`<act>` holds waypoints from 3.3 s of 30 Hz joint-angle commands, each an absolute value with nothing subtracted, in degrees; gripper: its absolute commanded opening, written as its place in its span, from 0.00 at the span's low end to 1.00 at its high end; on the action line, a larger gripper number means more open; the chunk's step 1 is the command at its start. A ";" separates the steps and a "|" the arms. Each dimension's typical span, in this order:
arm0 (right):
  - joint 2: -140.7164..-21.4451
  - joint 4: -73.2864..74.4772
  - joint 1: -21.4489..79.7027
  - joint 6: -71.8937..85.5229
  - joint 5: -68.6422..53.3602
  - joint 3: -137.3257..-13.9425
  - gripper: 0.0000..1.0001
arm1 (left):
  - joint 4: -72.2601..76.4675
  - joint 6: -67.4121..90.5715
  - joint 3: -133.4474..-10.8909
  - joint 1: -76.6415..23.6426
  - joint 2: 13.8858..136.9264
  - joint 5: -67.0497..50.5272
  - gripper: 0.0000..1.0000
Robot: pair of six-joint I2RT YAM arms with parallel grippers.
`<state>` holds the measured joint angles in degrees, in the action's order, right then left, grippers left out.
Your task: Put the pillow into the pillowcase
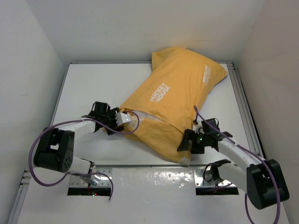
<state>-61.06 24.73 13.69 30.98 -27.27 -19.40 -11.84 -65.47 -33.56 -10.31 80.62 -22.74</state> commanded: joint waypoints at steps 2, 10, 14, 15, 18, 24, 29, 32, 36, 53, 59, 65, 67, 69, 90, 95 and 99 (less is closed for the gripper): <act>-56.61 4.03 16.52 40.53 -23.04 -15.02 0.40 | -4.57 -62.85 -30.50 -10.37 81.83 -15.38 0.38; -59.48 11.59 12.05 34.20 -23.54 -43.10 0.00 | -10.62 -47.83 -56.64 -4.84 79.37 -18.19 0.00; -70.55 14.94 6.25 33.66 -32.50 -78.95 0.00 | -13.01 -42.64 -81.78 -0.01 79.45 -19.34 0.00; -73.01 15.29 5.02 35.75 -35.74 -84.76 0.00 | -12.40 -41.93 -86.35 1.48 80.15 -18.64 0.00; -81.11 12.84 2.03 40.77 -39.36 -104.90 0.00 | -10.81 -39.91 -102.71 3.77 81.91 -16.79 0.00; -85.43 1.16 2.02 49.73 -40.43 -114.09 0.00 | -11.34 -41.04 -112.94 5.45 79.90 -12.67 0.00; -86.74 -2.72 5.70 51.69 -40.61 -114.60 0.00 | -6.68 -40.43 -117.92 10.00 79.18 -6.96 0.00; -87.88 -2.99 10.69 50.45 -39.20 -113.91 0.00 | -6.33 -38.59 -124.68 13.35 80.77 -6.07 0.00; -92.01 -2.46 20.37 48.53 -38.33 -114.08 0.00 | -1.95 -38.67 -127.26 16.25 80.60 -4.40 0.00; -89.05 -20.39 34.90 52.81 -23.31 -90.65 0.00 | -2.35 -33.04 -120.42 11.37 89.11 -8.61 0.00; -76.39 -17.94 28.75 60.54 -13.81 -64.28 0.00 | -6.33 -35.16 -114.52 -4.02 100.25 -5.89 0.00; -61.63 -8.65 15.40 62.07 1.30 -44.66 0.10 | -6.60 -34.28 -121.62 -18.18 117.47 -4.13 0.00; -58.81 -3.54 9.25 59.26 7.17 -42.29 0.16 | -4.93 -34.10 -122.95 -22.56 121.53 -4.22 0.00; -56.26 4.02 3.90 53.54 10.88 -41.31 0.57 | -4.13 -33.40 -125.15 -25.47 126.81 -5.18 0.17; -96.14 19.24 8.87 13.54 -10.81 -75.75 0.89 | -40.07 -17.76 -115.27 -0.66 105.05 -4.65 1.00; -106.43 20.22 8.88 15.37 -13.71 -80.24 0.79 | -38.59 -17.14 -88.80 8.95 94.67 -12.82 1.00; -105.31 18.91 6.33 21.09 -15.46 -76.74 0.18 | -33.41 -17.58 -75.27 10.99 92.02 -18.09 1.00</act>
<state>-107.28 18.87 8.49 18.33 -14.61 -78.06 -34.74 -17.82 -82.08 11.84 93.73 -10.55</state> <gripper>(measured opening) 0.251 0.996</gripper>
